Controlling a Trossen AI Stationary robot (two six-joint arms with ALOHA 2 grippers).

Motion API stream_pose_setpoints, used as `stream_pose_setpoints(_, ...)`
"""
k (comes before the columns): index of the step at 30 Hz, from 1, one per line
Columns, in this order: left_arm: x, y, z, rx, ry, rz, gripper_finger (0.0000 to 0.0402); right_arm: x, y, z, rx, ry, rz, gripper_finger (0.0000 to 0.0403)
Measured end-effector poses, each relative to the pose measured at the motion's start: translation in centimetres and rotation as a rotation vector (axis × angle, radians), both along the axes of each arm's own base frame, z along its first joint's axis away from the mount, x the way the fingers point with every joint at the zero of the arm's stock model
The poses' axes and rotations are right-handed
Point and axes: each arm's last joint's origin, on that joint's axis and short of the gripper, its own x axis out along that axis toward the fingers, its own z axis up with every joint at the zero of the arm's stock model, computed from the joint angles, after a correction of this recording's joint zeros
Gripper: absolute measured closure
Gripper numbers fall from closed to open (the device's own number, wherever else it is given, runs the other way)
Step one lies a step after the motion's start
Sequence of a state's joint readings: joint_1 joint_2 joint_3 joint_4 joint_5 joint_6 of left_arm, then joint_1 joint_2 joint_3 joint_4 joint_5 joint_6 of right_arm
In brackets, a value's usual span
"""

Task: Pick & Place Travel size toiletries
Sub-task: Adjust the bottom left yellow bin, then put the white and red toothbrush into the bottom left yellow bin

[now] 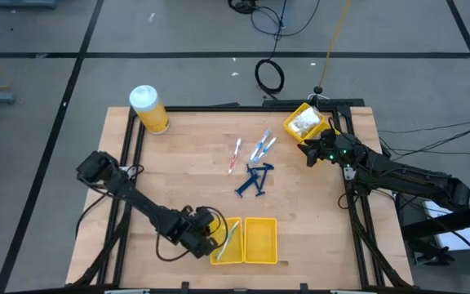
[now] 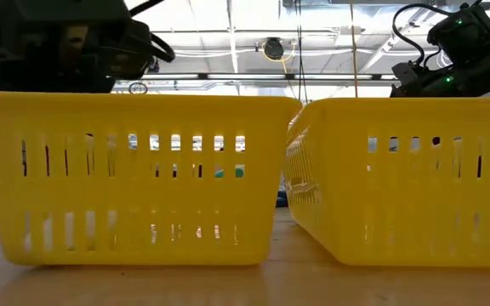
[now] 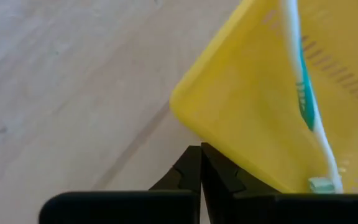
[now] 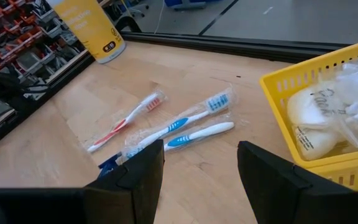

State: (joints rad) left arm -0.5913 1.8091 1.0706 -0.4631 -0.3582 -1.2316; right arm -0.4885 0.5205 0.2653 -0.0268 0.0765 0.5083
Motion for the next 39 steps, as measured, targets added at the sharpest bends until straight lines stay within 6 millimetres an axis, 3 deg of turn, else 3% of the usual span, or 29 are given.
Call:
stream_pose_setpoints(9, 0.4, 0.6, 0.3, 0.113, -0.049, -0.034, 0.0399, 0.0, 0.0, 0.0, 0.0, 0.0, 0.0, 0.0211)
stream_pose_setpoints(13, -0.1, 1.3, 0.7, 0.134, 0.012, -0.032, 0.0392, 0.0, 0.0, 0.0, 0.0, 0.001, 0.0, 0.0211)
stream_pose_setpoints(17, -1.4, 2.8, 1.9, 0.168, 0.09, 0.042, 0.0399, 0.0, 0.0, -0.3, 0.01, 0.013, 0.001, 0.0211)
stream_pose_setpoints(21, -2.2, 4.7, 4.1, 0.264, 0.047, 0.134, 0.0398, -0.3, 0.1, -1.7, 0.042, 0.035, -0.006, 0.0211)
stream_pose_setpoints(25, -1.8, 7.1, 6.5, 0.314, -0.078, 0.246, 0.0394, -0.4, 0.3, -2.5, 0.073, 0.043, 0.002, 0.0211)
stream_pose_setpoints(28, -0.3, 9.9, 7.0, 0.284, -0.07, 0.231, 0.0368, -0.3, 0.4, -2.6, 0.085, 0.04, 0.049, 0.0211)
stream_pose_setpoints(34, 3.5, 16.4, 6.4, 0.276, -0.1, 0.145, 0.0279, -0.1, 0.8, -2.5, 0.08, 0.03, 0.117, 0.0211)
stream_pose_setpoints(39, 5.6, 21.4, 5.4, 0.189, -0.182, 0.129, 0.0206, 0.6, 1.7, -1.4, -0.078, -0.022, 0.25, 0.0211)
